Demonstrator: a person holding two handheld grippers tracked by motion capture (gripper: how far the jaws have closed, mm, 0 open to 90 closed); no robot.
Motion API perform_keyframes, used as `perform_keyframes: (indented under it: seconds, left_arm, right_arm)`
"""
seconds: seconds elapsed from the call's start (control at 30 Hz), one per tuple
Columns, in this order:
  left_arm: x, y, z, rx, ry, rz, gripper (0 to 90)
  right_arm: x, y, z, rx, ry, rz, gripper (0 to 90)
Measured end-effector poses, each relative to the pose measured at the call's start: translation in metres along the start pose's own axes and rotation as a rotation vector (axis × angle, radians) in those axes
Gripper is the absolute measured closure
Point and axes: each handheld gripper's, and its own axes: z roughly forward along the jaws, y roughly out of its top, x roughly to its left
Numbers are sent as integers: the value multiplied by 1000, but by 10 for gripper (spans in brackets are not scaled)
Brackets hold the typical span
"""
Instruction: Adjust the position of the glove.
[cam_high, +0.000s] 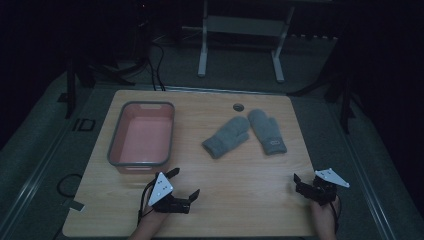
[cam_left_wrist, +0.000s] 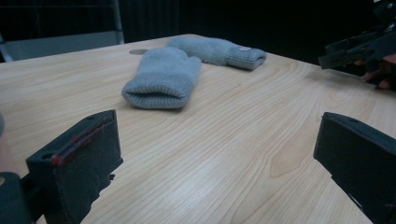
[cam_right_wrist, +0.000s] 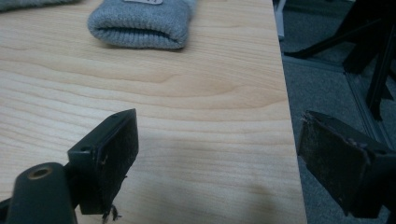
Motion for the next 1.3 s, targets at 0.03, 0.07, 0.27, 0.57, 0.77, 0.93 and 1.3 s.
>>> perform_keyframes:
  seconds: [0.03,0.07,0.27,0.57,0.77,0.93,1.3]
  left_arm:
    - [0,0,0,2,-4,-3,10]
    - [0,0,0,3,-7,-2,10]
    - [-1,-3,2,18,-27,42,10]
    - [-2,-3,2,20,-37,39,10]
    - [-3,-2,1,19,-42,39,10]
    - [-2,-2,0,19,-41,35,10]
    - [-1,-1,-1,13,-51,29,10]
  right_arm:
    - [0,0,0,7,-1,11,127]
    - [-3,0,1,22,9,35,135]
    - [-4,10,-2,79,48,-6,141]
    - [-3,59,-14,45,56,-69,150]
    - [2,94,-15,34,125,-86,146]
    - [11,121,-11,10,235,-127,135]
    - [47,167,14,-62,325,-318,134]
